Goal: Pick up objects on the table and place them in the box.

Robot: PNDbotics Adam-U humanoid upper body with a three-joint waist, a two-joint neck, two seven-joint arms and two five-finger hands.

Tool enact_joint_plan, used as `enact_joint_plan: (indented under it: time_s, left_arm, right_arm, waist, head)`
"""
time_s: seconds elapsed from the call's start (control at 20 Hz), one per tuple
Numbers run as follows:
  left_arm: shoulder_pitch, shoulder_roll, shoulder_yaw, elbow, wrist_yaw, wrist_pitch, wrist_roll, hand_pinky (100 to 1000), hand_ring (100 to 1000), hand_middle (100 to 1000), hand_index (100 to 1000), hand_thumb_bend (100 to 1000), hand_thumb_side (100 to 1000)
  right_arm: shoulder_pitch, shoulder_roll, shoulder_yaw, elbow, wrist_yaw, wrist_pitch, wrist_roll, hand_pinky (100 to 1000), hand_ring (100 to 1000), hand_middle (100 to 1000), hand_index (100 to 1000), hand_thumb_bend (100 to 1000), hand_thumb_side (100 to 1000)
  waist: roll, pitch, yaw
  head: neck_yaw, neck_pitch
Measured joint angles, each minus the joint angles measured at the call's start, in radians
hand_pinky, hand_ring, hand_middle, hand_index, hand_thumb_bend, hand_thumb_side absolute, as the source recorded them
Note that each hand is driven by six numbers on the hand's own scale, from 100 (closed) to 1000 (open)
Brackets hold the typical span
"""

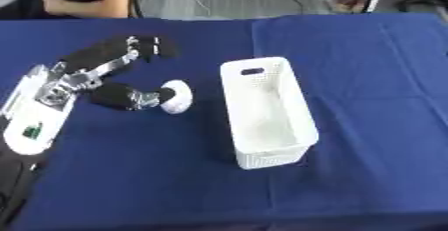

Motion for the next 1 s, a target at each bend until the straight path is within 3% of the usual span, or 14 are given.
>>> enact_joint_plan:
  time_s: [0.4,1.0]
  left_arm:
    - [-0.017,-0.018,-0.034,0.026,-0.02,0.016,0.13,664,728,813,863,669,718]
    - [-0.036,-0.027,-0.074,0.059,-0.091,-0.016,0.127,706,745,812,879,680,769]
  right_arm:
    - [0.0,0.0,0.0,0.0,-0.001,0.0,0.0,833,818,776,862,100,705]
    - [0.0,0.0,0.0,0.0,-0.004,0.0,0.005,834,818,776,863,100,705]
  waist:
    - [0.0,0.0,-0.002]
    - [-0.001,0.0,-0.003]
  head:
    - [0.007,0.0]
    - [0.015,0.0]
